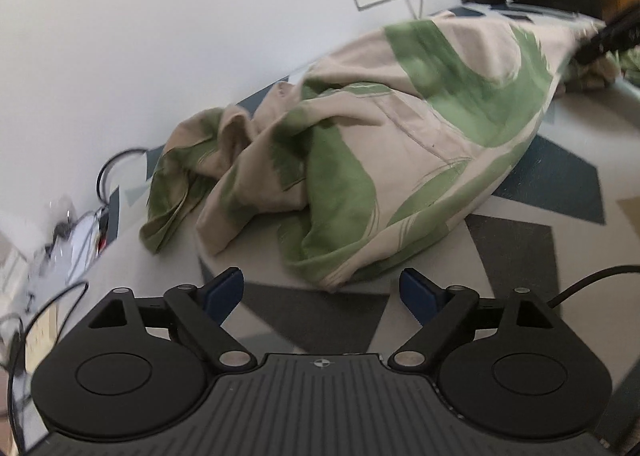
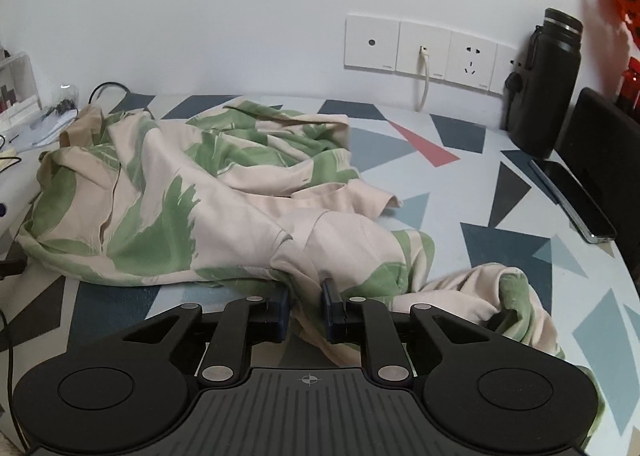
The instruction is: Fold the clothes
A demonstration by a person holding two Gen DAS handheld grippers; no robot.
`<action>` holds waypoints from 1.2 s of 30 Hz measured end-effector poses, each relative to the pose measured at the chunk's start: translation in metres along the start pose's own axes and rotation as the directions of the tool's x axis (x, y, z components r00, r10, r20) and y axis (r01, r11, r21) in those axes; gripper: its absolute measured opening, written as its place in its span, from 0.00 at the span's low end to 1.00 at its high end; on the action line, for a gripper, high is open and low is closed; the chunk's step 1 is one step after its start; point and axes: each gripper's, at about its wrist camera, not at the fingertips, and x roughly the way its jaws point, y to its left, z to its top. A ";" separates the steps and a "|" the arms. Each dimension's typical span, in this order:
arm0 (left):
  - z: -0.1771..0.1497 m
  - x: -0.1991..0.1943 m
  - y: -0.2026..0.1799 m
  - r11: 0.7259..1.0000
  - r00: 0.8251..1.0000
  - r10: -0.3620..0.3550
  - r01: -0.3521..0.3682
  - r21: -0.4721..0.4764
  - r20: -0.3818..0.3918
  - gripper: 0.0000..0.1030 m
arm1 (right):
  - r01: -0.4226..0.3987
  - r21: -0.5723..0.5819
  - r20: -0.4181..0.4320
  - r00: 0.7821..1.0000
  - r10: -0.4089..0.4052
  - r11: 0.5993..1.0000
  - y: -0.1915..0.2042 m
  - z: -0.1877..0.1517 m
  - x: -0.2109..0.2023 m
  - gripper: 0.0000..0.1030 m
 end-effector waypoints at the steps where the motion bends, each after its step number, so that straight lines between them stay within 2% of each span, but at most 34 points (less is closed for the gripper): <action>1: 0.001 0.003 -0.002 1.000 1.000 0.023 -0.023 0.015 0.018 0.92 | 0.002 -0.004 0.001 1.000 -0.002 1.000 0.001 0.000 -0.001 0.14; 4: 0.006 0.013 -0.002 0.996 0.996 0.081 -0.083 0.041 0.048 0.92 | 0.003 -0.002 0.003 1.000 -0.003 1.000 0.001 -0.001 -0.003 0.13; 5: 0.008 0.015 -0.001 0.996 0.996 0.079 -0.081 0.036 0.052 0.92 | 0.002 -0.001 0.002 1.000 -0.002 1.000 0.001 -0.001 -0.003 0.13; 6: 0.010 0.018 0.002 0.997 0.996 0.067 -0.069 0.026 0.053 0.87 | 0.003 -0.002 0.002 1.000 -0.003 1.000 0.001 -0.001 -0.004 0.13; 8: 0.013 0.017 0.008 1.000 0.998 0.017 -0.017 0.004 0.060 0.49 | 0.016 -0.024 0.003 1.000 -0.016 1.000 0.003 -0.003 -0.002 0.14; 9: 0.015 0.014 0.010 1.000 0.998 0.003 -0.003 -0.004 0.067 0.17 | 0.022 -0.035 0.003 1.000 -0.022 0.999 0.003 -0.004 -0.002 0.17; 10: 0.016 0.010 0.012 1.000 0.997 -0.010 0.011 -0.012 0.075 0.11 | 0.029 -0.046 0.004 1.000 -0.029 0.999 0.004 -0.005 -0.001 0.22; 11: 0.018 0.007 0.014 0.999 0.996 -0.023 0.025 -0.020 0.082 0.11 | 0.035 -0.057 0.005 0.999 -0.035 0.998 0.005 -0.006 0.000 0.31; 13: 0.021 -0.006 0.025 0.995 0.993 -0.039 0.048 -0.083 0.108 0.08 | 0.048 -0.078 0.007 0.999 -0.048 0.996 0.006 -0.007 0.001 0.35; 17: 0.026 -0.035 0.049 0.976 0.988 -0.008 0.042 -0.216 0.157 0.08 | 0.061 -0.113 -0.013 0.998 -0.062 0.992 0.007 -0.010 0.010 0.48; 19: 0.027 -0.046 0.056 0.968 0.986 0.009 0.034 -0.247 0.169 0.08 | 0.057 -0.127 -0.028 0.998 -0.061 0.990 0.009 -0.010 0.015 0.49; 23: 0.032 -0.067 0.062 0.961 0.979 0.051 0.005 -0.276 0.198 0.08 | 0.031 -0.178 -0.006 0.999 -0.033 0.983 0.018 -0.007 0.010 0.49; 27: 0.035 -0.083 0.069 0.949 0.971 0.088 -0.014 -0.314 0.224 0.08 | 0.020 -0.251 0.034 0.999 -0.012 0.968 0.030 -0.006 0.004 0.58; 29: 0.035 -0.085 0.072 0.944 0.970 0.095 -0.017 -0.330 0.223 0.08 | 0.009 -0.280 0.031 1.000 0.000 0.960 0.034 -0.005 0.004 0.58; 31: 0.033 -0.083 0.074 0.939 0.973 0.096 -0.020 -0.343 0.208 0.08 | -0.016 -0.298 -0.008 1.000 0.014 0.954 0.037 -0.007 0.008 0.49; 33: 0.028 -0.080 0.075 0.931 0.978 0.089 -0.014 -0.366 0.190 0.08 | -0.033 -0.307 -0.048 0.999 0.019 0.951 0.038 -0.009 0.009 0.22; 36: 0.019 -0.074 0.074 0.917 0.984 0.069 0.001 -0.398 0.162 0.08 | -0.043 -0.262 -0.059 0.998 0.028 0.964 0.030 -0.007 -0.003 0.07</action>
